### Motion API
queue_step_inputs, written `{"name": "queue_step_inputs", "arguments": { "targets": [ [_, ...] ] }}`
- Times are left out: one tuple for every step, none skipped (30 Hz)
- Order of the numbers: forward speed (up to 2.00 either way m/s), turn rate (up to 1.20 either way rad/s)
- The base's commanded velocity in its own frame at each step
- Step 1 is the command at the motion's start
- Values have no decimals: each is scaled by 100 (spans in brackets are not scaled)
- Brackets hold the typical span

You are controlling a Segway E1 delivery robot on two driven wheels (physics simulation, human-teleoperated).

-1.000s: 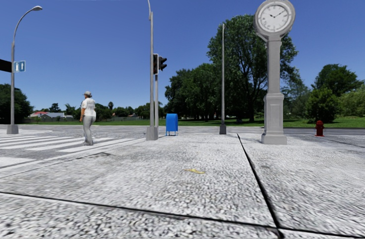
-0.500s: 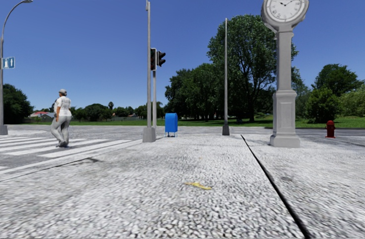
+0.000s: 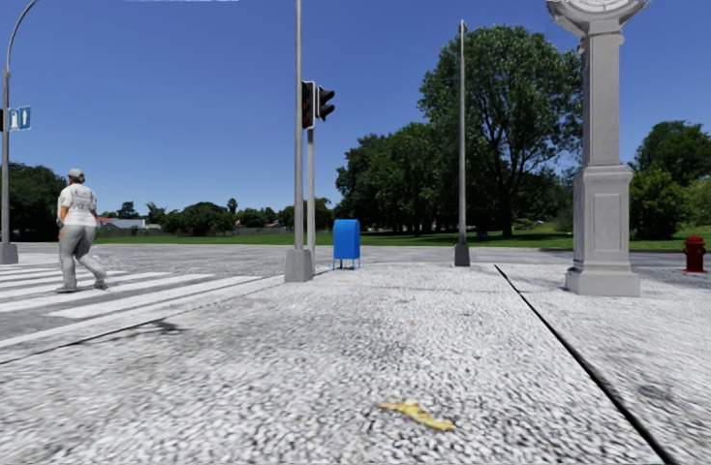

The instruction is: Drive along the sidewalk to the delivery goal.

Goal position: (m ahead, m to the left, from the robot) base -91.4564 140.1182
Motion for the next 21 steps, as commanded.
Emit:
{"name": "queue_step_inputs", "arguments": {
  "targets": [
    [133,33],
    [133,33],
    [133,34],
    [133,34],
    [134,34],
    [134,34],
    [136,34],
    [137,34],
    [137,34],
    [139,34],
    [141,34],
    [143,34],
    [143,34],
    [143,34],
    [143,34],
    [143,34],
    [144,34],
    [144,34],
    [145,34],
    [146,34],
    [147,34]
  ]
}}
